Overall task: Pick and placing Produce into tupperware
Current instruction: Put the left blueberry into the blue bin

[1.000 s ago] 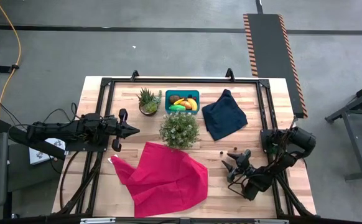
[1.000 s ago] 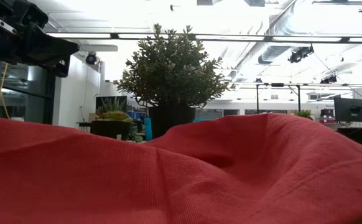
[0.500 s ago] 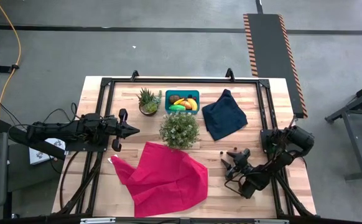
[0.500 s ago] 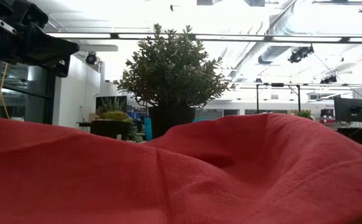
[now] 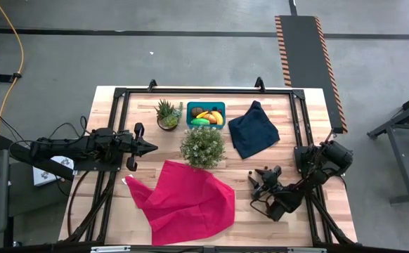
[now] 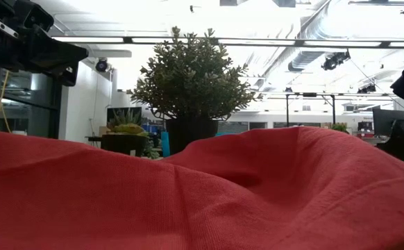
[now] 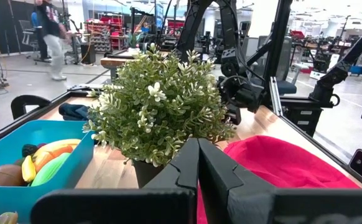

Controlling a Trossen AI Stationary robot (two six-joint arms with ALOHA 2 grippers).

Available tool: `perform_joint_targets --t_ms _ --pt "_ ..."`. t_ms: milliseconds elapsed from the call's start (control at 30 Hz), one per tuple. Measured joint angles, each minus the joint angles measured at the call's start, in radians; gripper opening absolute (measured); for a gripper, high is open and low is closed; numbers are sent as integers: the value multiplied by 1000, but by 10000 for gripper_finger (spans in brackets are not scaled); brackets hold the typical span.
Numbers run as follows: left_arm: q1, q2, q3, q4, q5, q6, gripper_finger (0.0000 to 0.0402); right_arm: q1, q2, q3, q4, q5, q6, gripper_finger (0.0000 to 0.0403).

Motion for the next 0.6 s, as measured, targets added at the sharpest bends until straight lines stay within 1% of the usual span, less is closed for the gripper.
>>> perform_joint_targets --t_ms 333,600 --pt "0 0 0 0 0 0 1 -3 0 -1 2 -1 -23 214" --pt "0 0 0 0 0 0 1 -14 0 -1 1 -2 -24 177"
